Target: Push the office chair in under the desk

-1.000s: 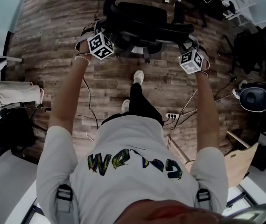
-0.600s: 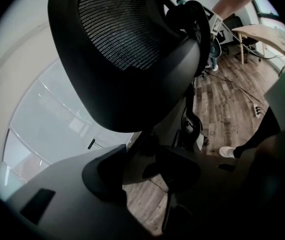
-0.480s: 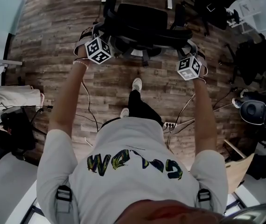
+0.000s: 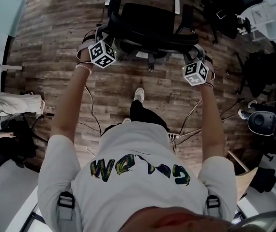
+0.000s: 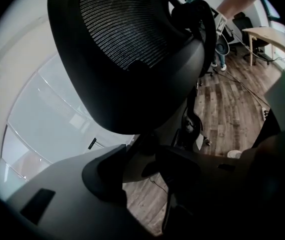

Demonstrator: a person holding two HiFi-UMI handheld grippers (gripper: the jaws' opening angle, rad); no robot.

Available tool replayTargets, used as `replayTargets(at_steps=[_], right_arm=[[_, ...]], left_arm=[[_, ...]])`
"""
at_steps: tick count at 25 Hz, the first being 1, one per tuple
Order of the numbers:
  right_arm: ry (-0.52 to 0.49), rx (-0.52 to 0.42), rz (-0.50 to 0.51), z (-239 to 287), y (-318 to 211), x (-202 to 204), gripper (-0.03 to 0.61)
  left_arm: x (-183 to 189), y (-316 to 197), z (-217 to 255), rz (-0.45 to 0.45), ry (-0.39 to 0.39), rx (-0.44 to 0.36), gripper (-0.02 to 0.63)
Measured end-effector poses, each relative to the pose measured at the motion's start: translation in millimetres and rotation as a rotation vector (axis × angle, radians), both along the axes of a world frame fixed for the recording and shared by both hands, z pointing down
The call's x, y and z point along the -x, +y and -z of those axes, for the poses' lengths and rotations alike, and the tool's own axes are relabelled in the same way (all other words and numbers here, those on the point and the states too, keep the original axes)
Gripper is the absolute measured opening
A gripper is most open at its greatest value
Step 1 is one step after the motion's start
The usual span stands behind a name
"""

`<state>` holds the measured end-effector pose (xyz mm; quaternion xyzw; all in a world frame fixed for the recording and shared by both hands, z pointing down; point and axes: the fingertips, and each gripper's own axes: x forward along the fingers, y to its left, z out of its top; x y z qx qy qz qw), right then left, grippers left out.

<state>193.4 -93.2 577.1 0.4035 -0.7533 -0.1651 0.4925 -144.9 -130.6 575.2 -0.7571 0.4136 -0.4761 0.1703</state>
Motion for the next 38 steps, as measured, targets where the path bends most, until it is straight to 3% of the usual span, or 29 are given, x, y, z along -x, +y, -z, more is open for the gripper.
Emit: replayTargets(at_steps=[13, 38], right_arm=[[0.002, -0.002, 0.045, 0, -99, -24, 0.199], [0.006, 0.011, -0.001, 5, -297, -50, 0.2]], left_arm=[[-22, -95, -1, 0.058, 0.021, -0.022, 0.181], [-50, -302, 7, 0.024, 0.019, -0.003, 0.178]])
